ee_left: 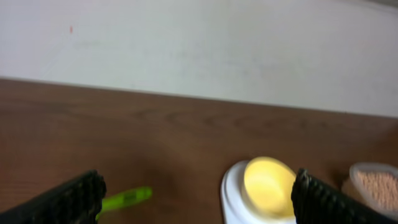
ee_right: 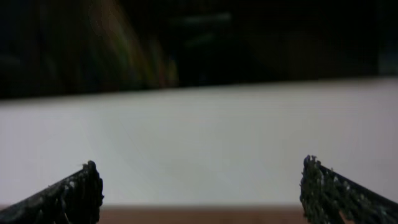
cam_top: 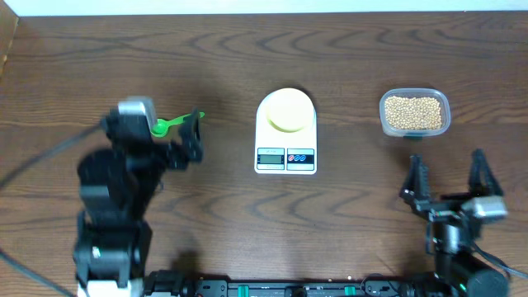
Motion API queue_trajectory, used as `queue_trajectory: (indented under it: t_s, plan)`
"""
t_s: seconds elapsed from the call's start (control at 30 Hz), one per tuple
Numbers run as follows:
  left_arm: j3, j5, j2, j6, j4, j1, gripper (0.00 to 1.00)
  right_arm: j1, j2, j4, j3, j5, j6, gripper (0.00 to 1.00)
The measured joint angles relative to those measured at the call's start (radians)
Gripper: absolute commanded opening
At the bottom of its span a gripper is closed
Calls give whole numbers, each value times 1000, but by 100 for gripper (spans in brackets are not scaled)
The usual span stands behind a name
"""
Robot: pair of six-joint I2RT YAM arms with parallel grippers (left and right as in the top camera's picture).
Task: Scoop item into bowl and weigh 50g on scale
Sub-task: 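Move the left gripper to the green scoop handle and grasp it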
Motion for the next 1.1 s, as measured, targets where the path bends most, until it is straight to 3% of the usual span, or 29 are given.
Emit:
queue_trajectory:
  t_s: [0.13,0.27,0.4,0.53,0.77,1.1]
  plan:
    - [140,51,131,1,-50,0,98,0,92,-74,216,-79,7,99]
    - [181,105,154,3,-52,0,98,0,266,-214,472,-155,11,99]
    - [189,128,113,11,-64,0,98,0,504,-423,771,-219,15,99]
    - [201,140,66,24,-190,0,98,0,742,-734,1026,-269,20,99]
    - [203,130,86,27,-386,0,98,0,1075,-830,1109,-384,25,99]
    - [253,103,322,32,-426,6,98,0,1343,-790,1109,-724,102,99]
